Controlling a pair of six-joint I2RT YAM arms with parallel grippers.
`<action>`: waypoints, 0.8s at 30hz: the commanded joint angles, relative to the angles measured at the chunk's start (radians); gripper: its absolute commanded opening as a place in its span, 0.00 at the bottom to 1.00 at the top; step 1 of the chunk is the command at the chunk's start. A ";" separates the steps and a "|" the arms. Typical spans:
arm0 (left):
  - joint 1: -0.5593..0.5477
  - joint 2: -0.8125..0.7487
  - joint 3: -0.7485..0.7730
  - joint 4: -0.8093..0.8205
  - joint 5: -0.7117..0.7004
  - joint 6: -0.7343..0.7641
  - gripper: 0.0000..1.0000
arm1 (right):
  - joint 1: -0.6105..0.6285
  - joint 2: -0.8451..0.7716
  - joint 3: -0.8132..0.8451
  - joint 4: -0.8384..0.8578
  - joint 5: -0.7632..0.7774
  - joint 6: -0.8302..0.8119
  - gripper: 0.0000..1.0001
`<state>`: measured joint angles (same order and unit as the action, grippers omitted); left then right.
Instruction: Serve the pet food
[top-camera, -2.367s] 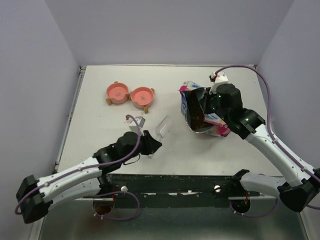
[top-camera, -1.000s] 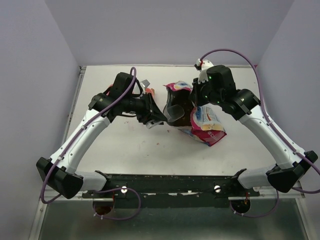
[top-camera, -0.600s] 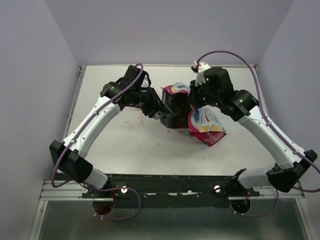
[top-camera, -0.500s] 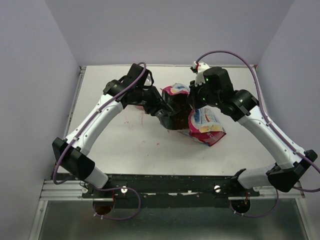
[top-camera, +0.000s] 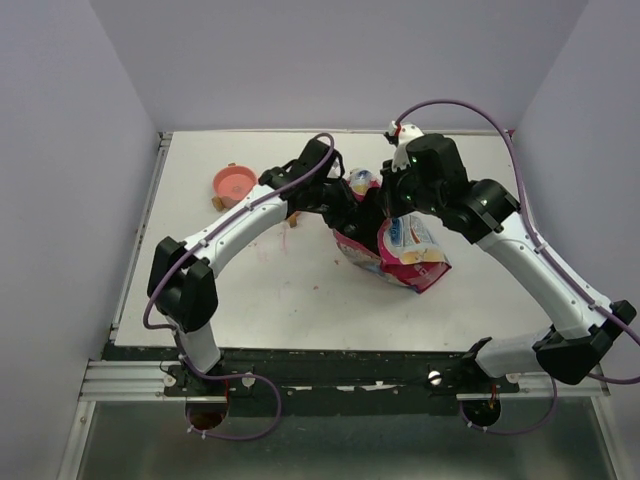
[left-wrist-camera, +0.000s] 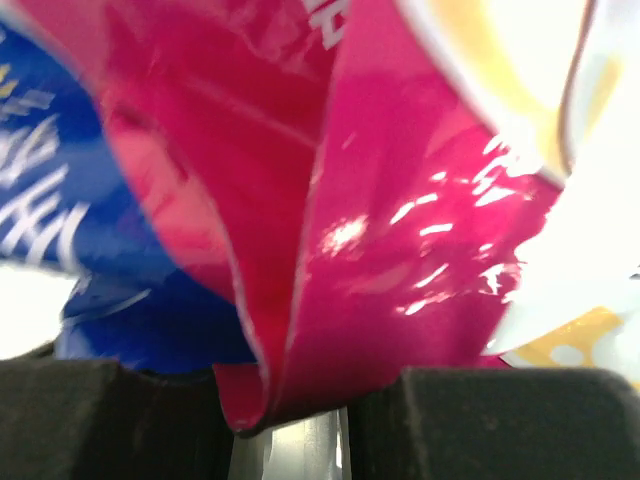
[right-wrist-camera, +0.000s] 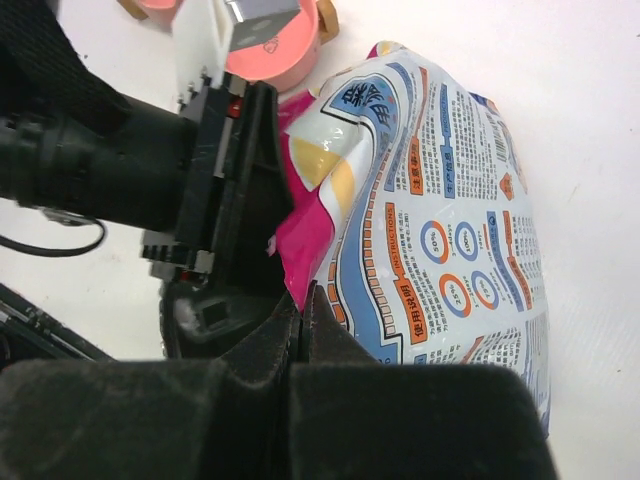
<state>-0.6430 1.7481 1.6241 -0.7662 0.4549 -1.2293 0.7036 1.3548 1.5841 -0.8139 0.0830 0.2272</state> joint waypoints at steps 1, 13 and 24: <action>0.011 0.077 -0.147 0.488 0.064 0.011 0.00 | 0.025 -0.085 0.017 0.062 -0.032 0.055 0.01; 0.062 -0.174 -0.513 1.107 0.300 0.082 0.00 | 0.025 -0.157 -0.064 0.013 0.205 0.150 0.01; 0.063 -0.371 -0.681 1.183 0.375 0.065 0.00 | 0.023 -0.129 0.008 -0.042 0.439 0.169 0.00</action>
<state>-0.5880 1.4521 0.9821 0.3000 0.7692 -1.1915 0.7166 1.2579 1.5238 -0.8478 0.4179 0.3939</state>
